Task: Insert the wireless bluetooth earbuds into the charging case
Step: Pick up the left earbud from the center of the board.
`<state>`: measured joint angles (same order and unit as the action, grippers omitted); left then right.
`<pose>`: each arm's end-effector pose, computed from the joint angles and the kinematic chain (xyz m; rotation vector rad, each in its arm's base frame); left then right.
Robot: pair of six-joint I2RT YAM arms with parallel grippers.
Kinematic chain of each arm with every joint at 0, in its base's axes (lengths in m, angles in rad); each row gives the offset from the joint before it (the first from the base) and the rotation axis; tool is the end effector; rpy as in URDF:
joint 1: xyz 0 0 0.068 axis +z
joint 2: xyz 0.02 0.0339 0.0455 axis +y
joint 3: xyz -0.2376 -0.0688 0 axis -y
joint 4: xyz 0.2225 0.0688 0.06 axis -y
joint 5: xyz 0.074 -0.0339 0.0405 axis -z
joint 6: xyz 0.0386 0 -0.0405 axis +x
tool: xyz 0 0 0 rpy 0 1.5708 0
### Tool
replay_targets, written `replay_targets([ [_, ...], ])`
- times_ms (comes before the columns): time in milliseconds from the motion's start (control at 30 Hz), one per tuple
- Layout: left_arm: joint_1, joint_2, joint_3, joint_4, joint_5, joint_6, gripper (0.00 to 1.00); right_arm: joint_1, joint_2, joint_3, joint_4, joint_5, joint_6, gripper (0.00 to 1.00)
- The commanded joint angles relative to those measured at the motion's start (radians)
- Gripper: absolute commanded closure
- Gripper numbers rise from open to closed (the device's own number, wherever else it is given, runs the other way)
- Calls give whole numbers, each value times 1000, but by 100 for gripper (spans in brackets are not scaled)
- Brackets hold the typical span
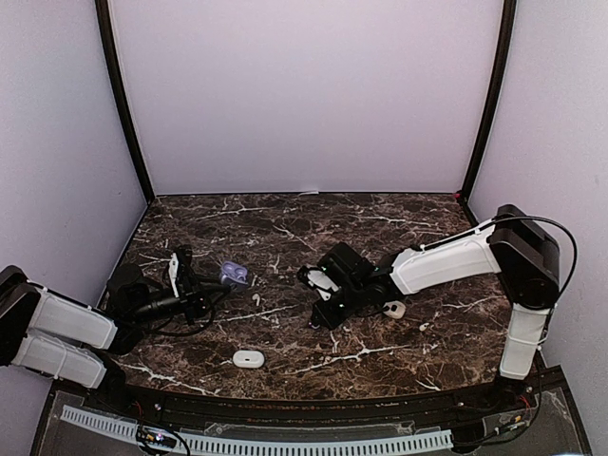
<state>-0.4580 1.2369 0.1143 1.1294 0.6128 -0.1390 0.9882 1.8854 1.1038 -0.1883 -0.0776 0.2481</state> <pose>0.1680 -0.1075 0.1642 0.7421 1.4686 -0.9383 0.1941 0.3000 0.1325 -0.9846 2.4503 0.5576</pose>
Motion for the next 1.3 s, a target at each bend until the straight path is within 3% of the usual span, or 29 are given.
replay_targets([
  [0,2,-2,12,40,17,-1,88,-5,23,27,-7,13,-12,81],
  [467,-11,32,28,40,64,1,88,-1,-73,6,-26,39,-119,88],
  [767,-119,171,129,-36,159,66,88,104,-206,-3,-14,206,-262,88],
  [1133,-191,258,175,-59,267,102,88,274,-295,-80,219,498,-434,90],
  [1267,-203,283,184,-46,294,101,88,302,-361,-148,320,522,-503,90],
])
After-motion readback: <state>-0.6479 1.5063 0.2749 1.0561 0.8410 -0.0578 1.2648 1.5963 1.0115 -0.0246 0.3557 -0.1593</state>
